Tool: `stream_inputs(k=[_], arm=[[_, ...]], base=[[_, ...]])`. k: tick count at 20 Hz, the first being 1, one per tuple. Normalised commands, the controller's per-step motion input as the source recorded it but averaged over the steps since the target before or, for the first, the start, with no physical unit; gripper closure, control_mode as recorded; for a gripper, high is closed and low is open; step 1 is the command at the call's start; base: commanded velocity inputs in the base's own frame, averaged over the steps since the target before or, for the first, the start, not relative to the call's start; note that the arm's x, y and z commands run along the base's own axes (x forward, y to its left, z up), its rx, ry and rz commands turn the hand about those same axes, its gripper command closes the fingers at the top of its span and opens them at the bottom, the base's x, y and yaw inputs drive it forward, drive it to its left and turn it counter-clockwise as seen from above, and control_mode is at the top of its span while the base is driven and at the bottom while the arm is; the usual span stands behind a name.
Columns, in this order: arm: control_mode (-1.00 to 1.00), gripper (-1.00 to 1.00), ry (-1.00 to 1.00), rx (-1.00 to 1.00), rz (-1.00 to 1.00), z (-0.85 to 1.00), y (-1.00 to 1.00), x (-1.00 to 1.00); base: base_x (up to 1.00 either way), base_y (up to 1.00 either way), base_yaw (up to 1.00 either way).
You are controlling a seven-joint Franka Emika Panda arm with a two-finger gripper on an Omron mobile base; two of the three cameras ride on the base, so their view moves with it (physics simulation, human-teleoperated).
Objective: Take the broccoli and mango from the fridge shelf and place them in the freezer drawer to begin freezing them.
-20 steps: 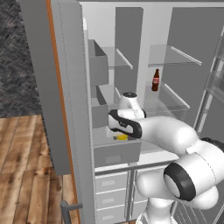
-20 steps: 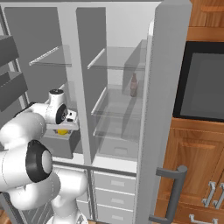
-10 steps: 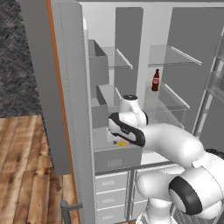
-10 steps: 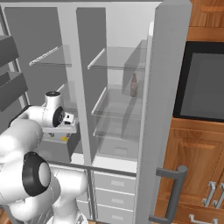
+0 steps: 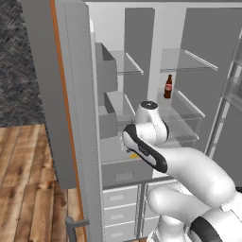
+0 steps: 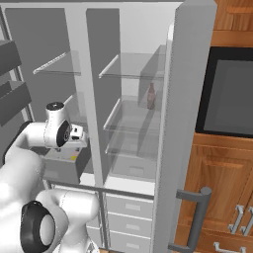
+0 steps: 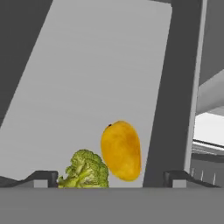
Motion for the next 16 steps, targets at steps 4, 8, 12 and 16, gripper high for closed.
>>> stream_inputs(k=[4,8,12,16], arm=[[-1.00,-1.00,-0.18,0.00,0.00,0.66,-0.29,-0.24],[-1.00,-1.00,-0.11,0.00,0.00,0.17,-0.41,-0.51],[-1.00,-1.00,-0.03,0.02,-0.02,0.01,-0.66,-0.42],[-1.00,-1.00,-0.04,0.04,-0.04,0.15,-0.55,-0.19]], base=[[0.00,0.00,0.00],[0.00,0.00,0.00],[0.00,0.00,0.00],[0.00,0.00,0.00]])
